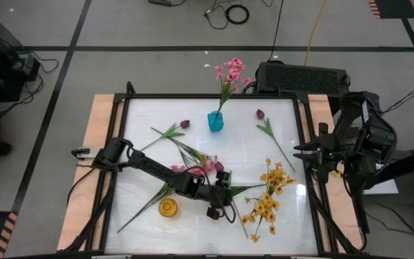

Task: Sort flowers into vase by color
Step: Put the bottom dark red tulips into the yellow vase

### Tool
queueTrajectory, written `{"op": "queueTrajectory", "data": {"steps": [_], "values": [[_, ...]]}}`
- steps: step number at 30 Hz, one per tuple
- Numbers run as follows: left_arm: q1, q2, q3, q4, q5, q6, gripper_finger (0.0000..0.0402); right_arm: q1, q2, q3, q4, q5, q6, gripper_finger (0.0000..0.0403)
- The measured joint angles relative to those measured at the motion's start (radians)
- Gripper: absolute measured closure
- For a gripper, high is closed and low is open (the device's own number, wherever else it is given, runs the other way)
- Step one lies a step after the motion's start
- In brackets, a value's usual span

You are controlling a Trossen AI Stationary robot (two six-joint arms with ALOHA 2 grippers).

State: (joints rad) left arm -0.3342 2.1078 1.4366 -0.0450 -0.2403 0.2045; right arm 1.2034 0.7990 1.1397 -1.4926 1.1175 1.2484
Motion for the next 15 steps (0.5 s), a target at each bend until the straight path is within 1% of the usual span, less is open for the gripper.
{"op": "queueTrajectory", "data": {"steps": [2,7,15], "values": [[0.000,0.001,0.001,0.005,0.000,0.060,0.0263,0.000,0.000,0.000,0.013,0.006,-0.014,0.0298],[-0.001,0.015,-0.001,0.012,0.008,0.142,0.0265,0.000,0.000,0.000,0.025,0.007,-0.023,0.0298],[0.007,0.057,0.000,0.057,0.023,0.196,0.0265,0.000,0.000,0.000,0.026,0.008,-0.030,0.0298]]}}
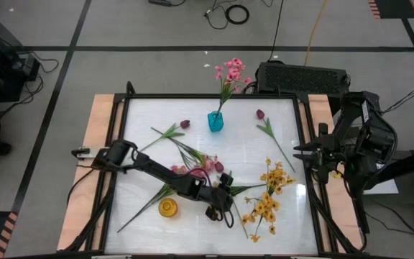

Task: Sort flowers into vase by color
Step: Put the bottom dark red tulips into the yellow vase, then put the yellow flowers into the transparent vase

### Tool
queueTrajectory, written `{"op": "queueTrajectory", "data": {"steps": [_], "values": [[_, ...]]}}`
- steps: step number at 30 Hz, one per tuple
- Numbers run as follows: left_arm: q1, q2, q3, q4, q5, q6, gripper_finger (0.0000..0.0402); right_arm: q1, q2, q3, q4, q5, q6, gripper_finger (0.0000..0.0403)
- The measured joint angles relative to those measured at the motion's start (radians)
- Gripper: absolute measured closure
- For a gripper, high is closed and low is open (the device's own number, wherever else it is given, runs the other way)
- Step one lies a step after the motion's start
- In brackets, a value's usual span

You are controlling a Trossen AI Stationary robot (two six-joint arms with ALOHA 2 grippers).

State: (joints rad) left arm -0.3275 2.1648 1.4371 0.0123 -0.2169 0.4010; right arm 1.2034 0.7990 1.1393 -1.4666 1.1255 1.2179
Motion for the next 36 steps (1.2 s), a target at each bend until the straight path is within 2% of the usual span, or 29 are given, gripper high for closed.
{"op": "queueTrajectory", "data": {"steps": [9,20,26,32,36], "values": [[0.040,0.011,-0.001,0.005,0.002,-0.002,0.0274,0.000,0.001,0.000,0.004,0.002,-0.008,0.0298],[0.130,0.012,-0.001,-0.014,-0.025,-0.075,0.0394,0.000,0.001,0.000,0.013,0.003,-0.016,0.0298],[0.124,-0.004,-0.001,-0.134,-0.028,-0.059,0.0386,0.000,0.001,0.000,0.042,0.004,-0.058,0.0298],[0.084,-0.058,-0.001,-0.180,-0.065,-0.110,0.0385,0.000,0.001,0.000,0.055,0.003,-0.077,0.0298],[0.061,-0.100,0.001,-0.175,-0.131,-0.223,0.0385,0.000,0.001,0.000,0.074,0.004,-0.079,0.0298]]}}
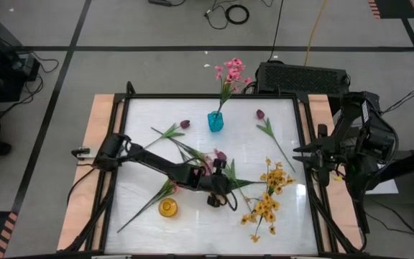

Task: Sort flowers into vase by color
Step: Put the yellow flowers into the transparent vase

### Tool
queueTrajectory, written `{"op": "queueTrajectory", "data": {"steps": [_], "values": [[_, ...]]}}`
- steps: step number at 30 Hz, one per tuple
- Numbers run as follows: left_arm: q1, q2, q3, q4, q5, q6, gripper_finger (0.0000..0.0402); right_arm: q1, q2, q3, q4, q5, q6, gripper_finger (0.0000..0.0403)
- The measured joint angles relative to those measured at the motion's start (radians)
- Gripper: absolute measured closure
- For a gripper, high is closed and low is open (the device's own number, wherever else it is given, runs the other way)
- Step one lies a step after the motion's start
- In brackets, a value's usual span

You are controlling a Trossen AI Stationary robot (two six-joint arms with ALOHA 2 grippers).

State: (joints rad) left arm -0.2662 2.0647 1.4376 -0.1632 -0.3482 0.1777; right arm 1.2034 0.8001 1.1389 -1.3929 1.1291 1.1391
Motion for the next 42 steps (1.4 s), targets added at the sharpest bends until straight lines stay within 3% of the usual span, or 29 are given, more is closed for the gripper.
{"op": "queueTrajectory", "data": {"steps": [6,16,20,32,37,42], "values": [[-0.005,-0.003,-0.001,-0.019,0.016,-0.208,0.0353,0.000,0.005,0.000,0.054,0.013,-0.044,0.0298],[-0.024,0.013,-0.001,-0.012,0.002,-0.318,0.0182,0.000,0.006,0.000,0.212,0.086,-0.256,0.0298],[-0.014,0.049,-0.001,-0.005,0.003,-0.326,0.0153,0.000,0.006,0.000,0.217,0.086,-0.265,0.0298],[0.054,0.077,-0.001,-0.002,0.159,-0.354,0.0158,0.000,0.006,0.000,0.216,0.085,-0.262,0.0298],[0.083,0.087,0.000,0.003,0.294,-0.353,0.0205,0.000,0.006,0.000,0.216,0.085,-0.262,0.0298],[0.106,0.094,-0.001,-0.015,0.346,-0.331,0.0278,0.000,0.006,0.000,0.216,0.085,-0.262,0.0298]]}}
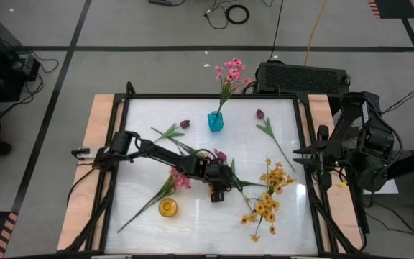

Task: Sort flowers into vase by color
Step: Put the yellow flowers into the transparent vase

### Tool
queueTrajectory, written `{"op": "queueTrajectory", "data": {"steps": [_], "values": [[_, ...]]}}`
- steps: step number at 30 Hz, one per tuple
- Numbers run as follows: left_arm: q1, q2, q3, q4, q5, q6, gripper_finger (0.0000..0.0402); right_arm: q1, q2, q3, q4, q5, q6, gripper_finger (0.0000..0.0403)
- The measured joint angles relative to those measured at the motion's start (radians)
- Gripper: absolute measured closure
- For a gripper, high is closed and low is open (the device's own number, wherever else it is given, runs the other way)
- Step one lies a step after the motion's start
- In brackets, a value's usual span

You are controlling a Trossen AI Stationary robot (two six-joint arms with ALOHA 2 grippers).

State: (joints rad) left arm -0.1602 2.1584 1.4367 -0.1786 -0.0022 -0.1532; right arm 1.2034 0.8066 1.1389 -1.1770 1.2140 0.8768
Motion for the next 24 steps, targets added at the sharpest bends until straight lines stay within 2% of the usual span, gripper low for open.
{"op": "queueTrajectory", "data": {"steps": [3,7,14,24], "values": [[0.008,-0.002,0.004,-0.040,0.012,0.002,0.0333,0.000,0.000,0.000,0.000,0.000,0.000,0.0298],[0.022,-0.043,0.053,-0.201,0.029,0.009,0.0388,0.000,0.000,0.000,0.000,-0.001,0.000,0.0298],[0.024,-0.132,0.192,-0.571,0.037,0.013,0.0365,0.000,0.003,0.000,0.000,-0.002,0.000,0.0298],[0.022,-0.198,0.299,-0.996,0.036,0.003,0.0382,0.000,0.022,0.000,0.001,0.021,-0.001,0.0298]]}}
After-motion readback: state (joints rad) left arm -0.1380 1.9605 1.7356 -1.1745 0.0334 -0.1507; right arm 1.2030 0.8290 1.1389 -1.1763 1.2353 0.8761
